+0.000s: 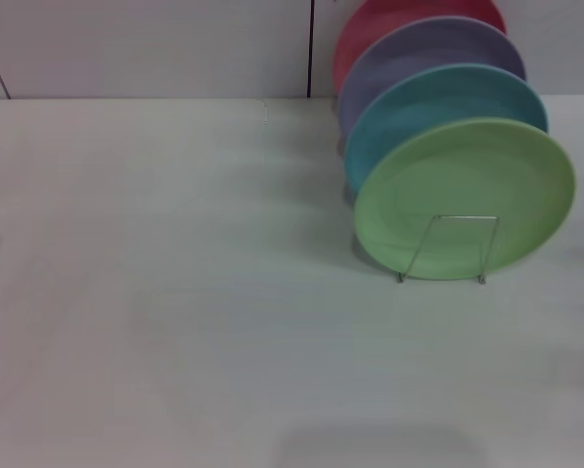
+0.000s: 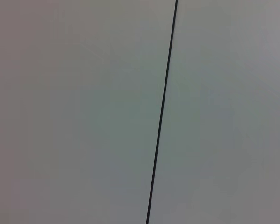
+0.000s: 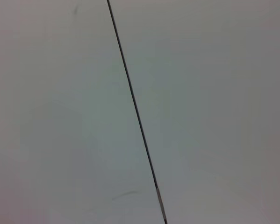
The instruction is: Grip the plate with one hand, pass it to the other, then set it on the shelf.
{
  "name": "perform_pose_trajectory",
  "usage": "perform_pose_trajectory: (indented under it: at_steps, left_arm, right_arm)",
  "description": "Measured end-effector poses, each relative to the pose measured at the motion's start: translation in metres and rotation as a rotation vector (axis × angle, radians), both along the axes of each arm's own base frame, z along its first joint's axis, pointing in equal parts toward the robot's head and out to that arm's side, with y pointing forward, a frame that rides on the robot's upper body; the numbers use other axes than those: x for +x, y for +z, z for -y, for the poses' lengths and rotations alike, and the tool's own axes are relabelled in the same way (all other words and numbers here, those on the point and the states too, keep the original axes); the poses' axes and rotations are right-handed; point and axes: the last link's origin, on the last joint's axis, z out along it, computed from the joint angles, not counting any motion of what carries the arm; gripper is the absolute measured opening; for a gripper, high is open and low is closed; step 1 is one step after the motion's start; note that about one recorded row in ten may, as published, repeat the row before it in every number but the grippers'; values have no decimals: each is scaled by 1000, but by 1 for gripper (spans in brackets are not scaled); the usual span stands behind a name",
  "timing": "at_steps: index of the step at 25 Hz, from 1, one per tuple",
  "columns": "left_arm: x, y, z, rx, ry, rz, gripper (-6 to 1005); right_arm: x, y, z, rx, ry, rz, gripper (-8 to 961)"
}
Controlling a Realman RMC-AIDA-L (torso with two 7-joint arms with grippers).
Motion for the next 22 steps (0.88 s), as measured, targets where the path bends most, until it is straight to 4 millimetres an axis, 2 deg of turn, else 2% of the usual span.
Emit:
perform_pose_trajectory:
  at_steps: [22]
  left_arm:
    - [0,-2,2,-2,-4,5,726]
  right_arm:
    - [-6,-3,-5,-20,29,23,709]
